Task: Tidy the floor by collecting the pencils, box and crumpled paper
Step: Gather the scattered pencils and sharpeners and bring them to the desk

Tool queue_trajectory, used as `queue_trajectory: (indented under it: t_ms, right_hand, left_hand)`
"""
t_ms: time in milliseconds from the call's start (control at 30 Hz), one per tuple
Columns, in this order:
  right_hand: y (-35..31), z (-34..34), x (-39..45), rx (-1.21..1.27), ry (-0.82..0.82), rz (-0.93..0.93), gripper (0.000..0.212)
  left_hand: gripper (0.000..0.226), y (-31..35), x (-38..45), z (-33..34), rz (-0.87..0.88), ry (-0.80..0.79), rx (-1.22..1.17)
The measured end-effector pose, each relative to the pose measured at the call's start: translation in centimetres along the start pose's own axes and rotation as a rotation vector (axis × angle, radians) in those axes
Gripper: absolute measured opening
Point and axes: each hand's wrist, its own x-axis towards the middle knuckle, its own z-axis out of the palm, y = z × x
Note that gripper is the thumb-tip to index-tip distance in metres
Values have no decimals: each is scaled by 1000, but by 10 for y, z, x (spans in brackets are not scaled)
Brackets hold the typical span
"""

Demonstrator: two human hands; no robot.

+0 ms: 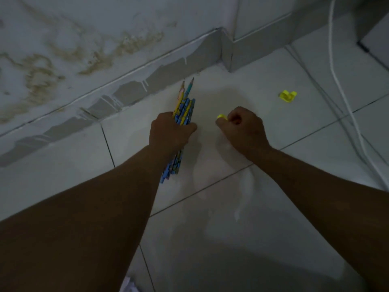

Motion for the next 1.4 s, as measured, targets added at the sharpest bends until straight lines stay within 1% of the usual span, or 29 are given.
queue_trajectory:
  t_ms: [33,100,167,267,400,467,533,600,667,700,767,833,933,1000,1033,1167,1233,1267,1333,1400]
  right_hand:
    - [-5,-6,3,182,5,124,36]
    - [-13,-18,8,462,-32,320,28]
    - [-15,-26,9,594,-84,423,17]
    - [-11,-30,9,657,-130,451,18]
    - [-4,-38,10,688,-128,422,20]
    - [0,-44,12,668,-121,393,21]
    - [8,-47,16,566,-130,336,19]
    - [17,-48,19,390,-116,224,17]
    - [26,-47,19,182,-96,101,9]
    - [29,-46,17,86,-113,48,7]
    - [35,-44,13,-63,-156,-57,16]
    - [38,-41,10,-218,-178,-132,24]
    - [42,-40,10,-365,-154,-181,23]
    - [46,-41,9,-388,-164,-188,34]
    - [47,-41,8,-392,-177,-193,36]
    - [53,-40,10,-443,-227,-187,26]
    - [56,-41,12,-400,-210,-144,26]
    - [57,-42,13,-346,-181,-104,25]
    - [58,-48,17,-175,-62,27,24]
    - [55,-61,19,112,51,222,25]
  left_hand:
    - [24,4,2,-1,5,-1,-8]
    - [25,12,6,-2,27,-4,-8]
    - [26,17,8,2,41,-13,-18]
    - [26,25,8,11,57,-50,-25]
    - [32,35,7,23,59,-91,-2]
    - [33,40,8,28,61,-117,6]
    - [32,44,11,31,59,-135,6]
    - [34,50,16,33,50,-145,5]
    - [35,56,19,36,54,-149,4]
    - [36,58,20,37,60,-146,7]
    - [38,59,21,43,60,-145,16]
    - [34,57,22,51,54,-153,26]
    - [30,57,21,59,66,-167,48]
    - [32,60,19,63,66,-163,52]
    - [33,61,19,64,66,-160,53]
    - [37,67,20,69,59,-159,47]
    - [37,71,20,71,57,-150,21]
    - [38,74,20,72,54,-146,9]
    - [35,79,20,75,51,-145,-25]
    - [28,85,21,79,50,-144,-69]
